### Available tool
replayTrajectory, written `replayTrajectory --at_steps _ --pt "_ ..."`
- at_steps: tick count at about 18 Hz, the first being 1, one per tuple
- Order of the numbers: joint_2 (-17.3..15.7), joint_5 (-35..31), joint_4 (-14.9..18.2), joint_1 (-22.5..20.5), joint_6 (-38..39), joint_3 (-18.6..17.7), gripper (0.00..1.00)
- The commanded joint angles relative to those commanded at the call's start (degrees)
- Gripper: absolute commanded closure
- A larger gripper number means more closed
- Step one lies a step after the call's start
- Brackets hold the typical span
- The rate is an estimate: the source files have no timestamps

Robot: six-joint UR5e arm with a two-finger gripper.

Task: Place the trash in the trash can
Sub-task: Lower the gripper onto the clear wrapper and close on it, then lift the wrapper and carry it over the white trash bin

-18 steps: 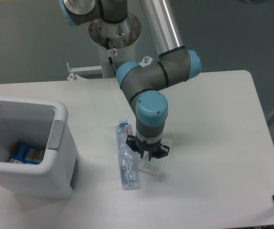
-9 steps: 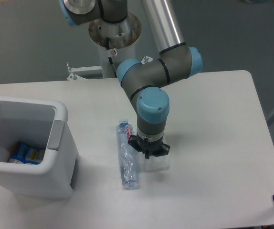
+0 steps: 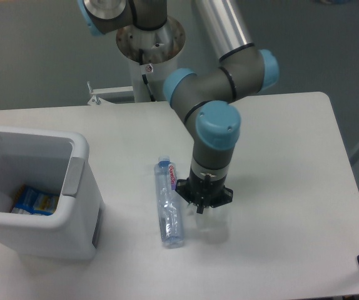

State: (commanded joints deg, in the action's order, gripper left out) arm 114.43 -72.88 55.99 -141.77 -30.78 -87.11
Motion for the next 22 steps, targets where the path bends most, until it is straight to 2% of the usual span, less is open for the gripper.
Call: replayTrajectory --at_steps 4,10,17,22 --pt "-0.4 5.2 0.0 -0.1 7.9 3.4 1.0" --pt "-4.6 10.3 0.1 0.4 16.4 7.7 1.0" --pt "-10.7 14.5 0.0 2.7 22.2 8.2 1.0" --pt "-14.5 14.4 0.0 8.3 25.7 8.3 1.0"
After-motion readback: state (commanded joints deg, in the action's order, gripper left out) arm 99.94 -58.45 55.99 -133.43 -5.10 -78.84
